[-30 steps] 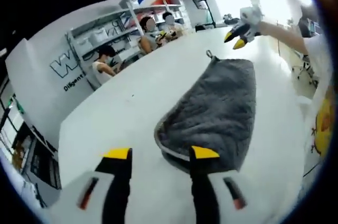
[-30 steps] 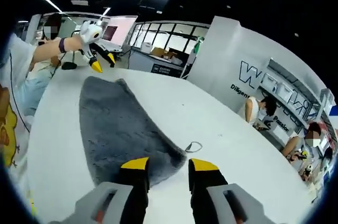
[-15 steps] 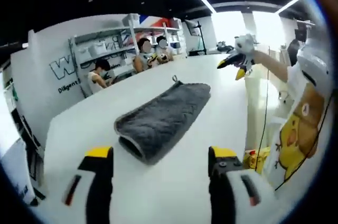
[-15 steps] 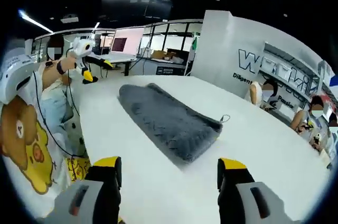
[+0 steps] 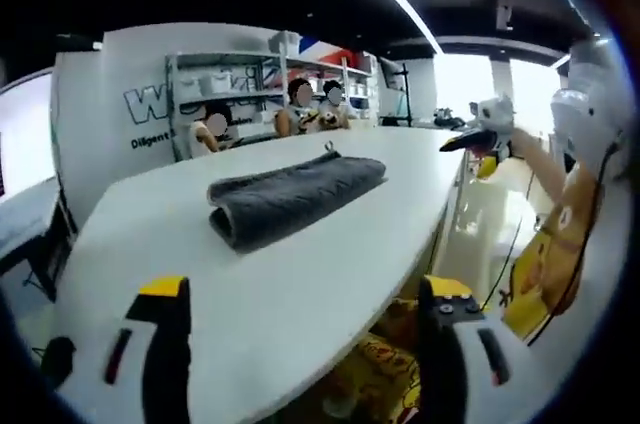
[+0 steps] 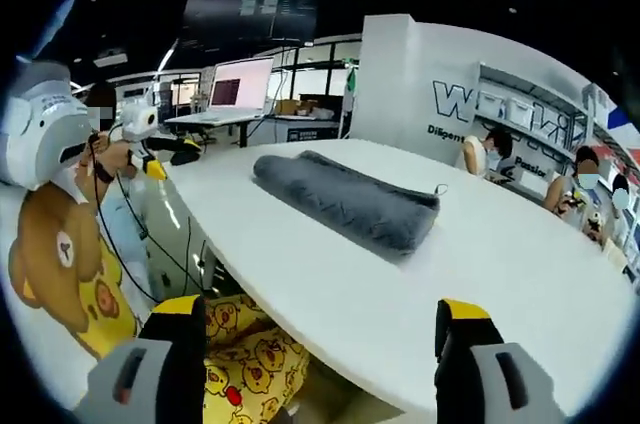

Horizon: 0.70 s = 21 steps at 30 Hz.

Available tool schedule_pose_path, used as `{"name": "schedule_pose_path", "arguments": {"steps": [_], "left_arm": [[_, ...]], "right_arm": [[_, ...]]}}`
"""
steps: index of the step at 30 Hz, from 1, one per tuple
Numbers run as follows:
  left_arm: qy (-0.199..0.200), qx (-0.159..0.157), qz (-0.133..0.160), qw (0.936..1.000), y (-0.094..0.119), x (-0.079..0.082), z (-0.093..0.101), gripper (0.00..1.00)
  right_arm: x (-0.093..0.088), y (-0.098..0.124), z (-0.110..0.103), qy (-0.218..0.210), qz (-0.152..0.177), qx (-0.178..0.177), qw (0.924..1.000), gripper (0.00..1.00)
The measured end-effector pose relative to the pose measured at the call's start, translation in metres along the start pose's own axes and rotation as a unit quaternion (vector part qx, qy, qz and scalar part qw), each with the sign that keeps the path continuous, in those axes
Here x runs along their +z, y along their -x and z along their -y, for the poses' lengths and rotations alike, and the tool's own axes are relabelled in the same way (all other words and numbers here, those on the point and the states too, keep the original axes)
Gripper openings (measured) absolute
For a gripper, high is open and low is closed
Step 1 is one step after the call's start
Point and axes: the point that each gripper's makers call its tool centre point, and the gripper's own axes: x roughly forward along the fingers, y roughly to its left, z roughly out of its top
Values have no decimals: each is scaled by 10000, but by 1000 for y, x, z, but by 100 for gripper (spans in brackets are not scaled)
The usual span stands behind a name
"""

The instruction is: Fold the towel on the table until its edges align and the towel forms a compact rectangular stack.

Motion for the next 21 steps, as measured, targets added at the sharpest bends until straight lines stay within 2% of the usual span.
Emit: {"name": "schedule_pose_path", "arguments": {"steps": [2, 6, 11, 14, 17, 21], "left_arm": [[-42, 155, 22, 9999, 2, -2, 0, 99], [72, 307, 76, 9995, 6, -5, 0, 99], [235, 46, 160, 9996, 4, -7, 11, 99], [304, 5, 89, 9995, -1, -9, 11, 99], [220, 22, -45, 9997, -4, -10, 13, 99], [279, -103, -1, 9996, -5, -7, 20, 99]], "right_arm": [[0, 1, 6, -89, 98, -333, 9994, 99], [4, 5, 4, -377, 391, -471, 9974, 99], [-4, 5, 4, -583, 329, -639, 9957, 99], [-7, 4, 5, -603, 272, -714, 9952, 99], [-4, 2, 7, -731, 398, -762, 9936, 99], [0, -3, 6, -803, 489, -636, 9935, 99]]}}
